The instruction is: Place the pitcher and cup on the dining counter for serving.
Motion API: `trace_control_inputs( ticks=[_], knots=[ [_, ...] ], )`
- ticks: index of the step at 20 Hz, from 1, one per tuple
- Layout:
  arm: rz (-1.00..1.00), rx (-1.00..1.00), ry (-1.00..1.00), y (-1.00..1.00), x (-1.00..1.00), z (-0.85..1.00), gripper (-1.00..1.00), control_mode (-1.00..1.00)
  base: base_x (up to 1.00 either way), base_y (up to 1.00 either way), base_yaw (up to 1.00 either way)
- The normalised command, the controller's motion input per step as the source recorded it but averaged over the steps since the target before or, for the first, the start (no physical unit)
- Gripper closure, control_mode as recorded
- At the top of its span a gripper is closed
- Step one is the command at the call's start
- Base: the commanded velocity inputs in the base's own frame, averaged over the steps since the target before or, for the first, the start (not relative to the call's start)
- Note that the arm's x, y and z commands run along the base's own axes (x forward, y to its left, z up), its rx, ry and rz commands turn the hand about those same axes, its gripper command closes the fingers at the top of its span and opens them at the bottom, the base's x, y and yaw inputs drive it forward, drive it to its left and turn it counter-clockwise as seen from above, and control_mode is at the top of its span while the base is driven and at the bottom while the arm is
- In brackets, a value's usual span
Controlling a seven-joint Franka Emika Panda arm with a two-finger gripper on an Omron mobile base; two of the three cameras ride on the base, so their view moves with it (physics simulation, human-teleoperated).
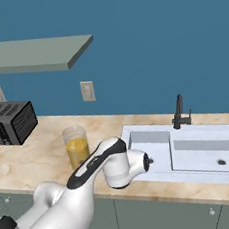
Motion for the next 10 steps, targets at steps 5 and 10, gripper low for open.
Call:
trace_control_inputs(
  ticks=[5, 10],
  knots=[
    [-0.26, 0.0, -0.01, 0.9, -0.31, -0.01, -1.0, -1.0, 0.0, 0.0, 0.0],
    [-0.23, 0.0, 0.0, 0.94, 0.16, 0.0, -1.0, -1.0, 0.0, 0.0, 0.0]
  ],
)
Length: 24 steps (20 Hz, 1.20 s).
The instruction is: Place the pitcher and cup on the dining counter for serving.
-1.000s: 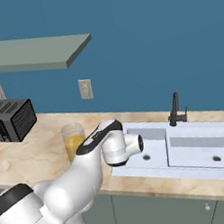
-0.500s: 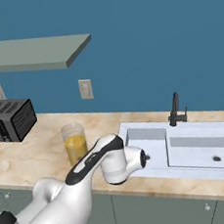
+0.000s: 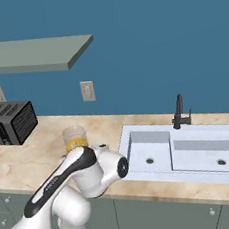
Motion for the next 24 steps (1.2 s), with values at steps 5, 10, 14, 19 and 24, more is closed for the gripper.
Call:
trace_control_inputs(
  ticks=[5, 10, 14, 19, 24],
  knots=[
    [-0.02, 0.0, 0.0, 0.11, 0.08, 0.0, -1.0, -1.0, 0.0, 0.0, 0.0],
    [0.0, 0.0, 0.0, 0.24, 0.12, -0.04, -1.0, -1.0, 0.0, 0.0, 0.0],
    [-0.03, -0.01, 0.01, 0.3, 0.27, -0.12, -1.0, -1.0, 0.0, 0.0, 0.0],
    [-0.05, -0.03, 0.04, 0.15, 0.4, -0.02, -1.0, -1.0, 0.0, 0.0, 0.0],
    [-0.16, -0.03, 0.14, 0.02, 0.13, -0.13, -1.0, -1.0, 0.0, 0.0, 0.0]
  ],
)
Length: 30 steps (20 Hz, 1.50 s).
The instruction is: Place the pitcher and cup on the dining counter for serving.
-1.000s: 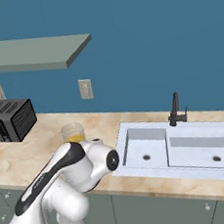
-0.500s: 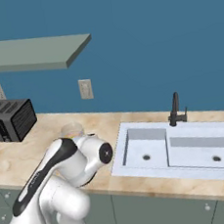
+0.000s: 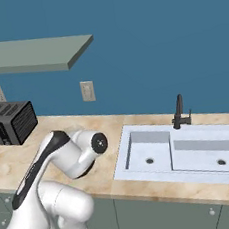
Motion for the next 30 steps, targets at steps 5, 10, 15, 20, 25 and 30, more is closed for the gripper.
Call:
trace_control_inputs(
  ticks=[5, 10, 15, 20, 25, 30],
  knots=[
    [-0.25, -0.01, 0.25, 0.0, 0.0, -0.02, -1.0, -1.0, 0.0, 0.0, 0.0],
    [-0.09, -0.01, 0.25, 0.01, 0.03, 0.0, -1.0, -1.0, 0.0, 0.0, 0.0],
    [0.0, -0.06, 0.19, 0.09, -0.06, -0.18, -1.0, -1.0, 0.0, 0.0, 0.0],
    [0.0, -0.04, 0.25, 0.03, -0.04, -0.12, -1.0, -1.0, 0.0, 0.0, 0.0],
    [0.0, -0.08, 0.1, 0.01, 0.0, -0.09, -1.0, -1.0, 0.0, 0.0, 0.0],
    [-0.02, -0.17, 0.03, 0.0, 0.01, -0.24, -1.0, -1.0, 0.0, 0.0, 0.0]
  ],
)
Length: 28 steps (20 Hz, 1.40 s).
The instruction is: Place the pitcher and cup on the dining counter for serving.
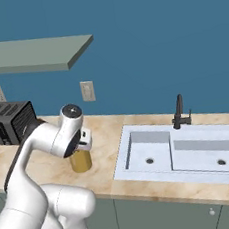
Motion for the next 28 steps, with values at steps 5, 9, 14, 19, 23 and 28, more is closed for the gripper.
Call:
trace_control_inputs(
  ticks=[5, 9, 14, 19, 23, 28],
  knots=[
    [-0.04, -0.21, 0.05, -0.01, 0.0, -0.32, -1.0, -1.0, 0.0, 0.0, 0.0],
    [-0.01, -0.13, 0.01, 0.0, 0.09, -0.31, 1.0, -1.0, 0.0, 0.0, 0.0],
    [0.0, -0.07, -0.02, 0.0, 0.26, -0.31, 1.0, -1.0, 0.0, 0.0, 0.0],
    [0.0, -0.06, -0.02, -0.01, 0.28, -0.21, 1.0, -1.0, 0.0, 0.0, 0.0],
    [0.0, -0.04, 0.0, 0.0, 0.18, -0.15, 1.0, -1.0, 0.0, 0.0, 0.0],
    [0.0, 0.0, 0.0, 0.0, -0.05, 0.01, 1.0, -1.0, 0.0, 0.0, 0.0]
  ],
)
